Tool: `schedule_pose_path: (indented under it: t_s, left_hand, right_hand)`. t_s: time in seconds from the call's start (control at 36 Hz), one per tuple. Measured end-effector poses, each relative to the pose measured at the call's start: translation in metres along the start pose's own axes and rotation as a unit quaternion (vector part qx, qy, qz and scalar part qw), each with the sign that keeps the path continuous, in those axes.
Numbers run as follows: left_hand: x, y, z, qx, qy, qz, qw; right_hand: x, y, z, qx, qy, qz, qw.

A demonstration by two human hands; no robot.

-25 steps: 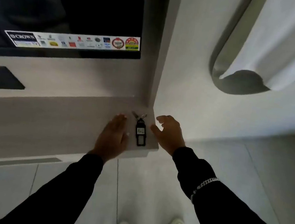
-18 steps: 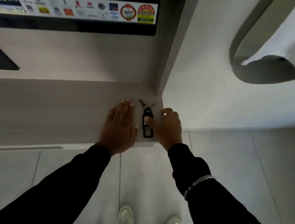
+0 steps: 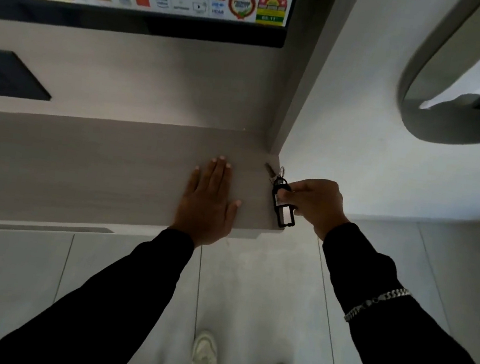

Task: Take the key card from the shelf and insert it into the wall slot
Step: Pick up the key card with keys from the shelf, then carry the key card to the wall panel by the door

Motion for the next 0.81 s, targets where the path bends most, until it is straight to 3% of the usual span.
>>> schedule_pose_path:
  t_s: [0.14,0.31,0.39,0.58,0.81]
  left_hand:
    - [0.005,0.011,-0.002,0.016,-0.03,0.019,0.999]
    - [0.014,0.068,-0.017,0.096,-0.09,-0.011,0.991]
    - [0.019,0.114,-0.014,0.166,-0.063,-0.044,0.983]
    - [0.029,0.267,0.001,0.256,0.017,-0.154,0.954]
    - [0.035,0.45,-0.03,0.254,-0.022,-0.263,0.93]
  right_hand:
    - [0.03,0.019,0.023,-0.17,-0.051,-0.051,0.983]
    - [0.077,0.05,0.077,-0.268,-0.083,-0.052,0.959]
    - [0.097,0.075,0.104,-0.298,-0.089,-0.057,0.949]
    - [0.148,0.155,0.198,-0.334,-0.064,-0.051,0.939]
    - [0.198,0.272,0.317,-0.359,-0.021,-0.045,0.932]
Point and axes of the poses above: each hand's wrist, its own x-axis away from the middle knuckle, its own z-axis out of the back of the hand, y = z × x, the point moved 8 cm from there along -x, towards the middle knuckle, and after that the axes turned 14 degrees about x, right-handed, at the moved point
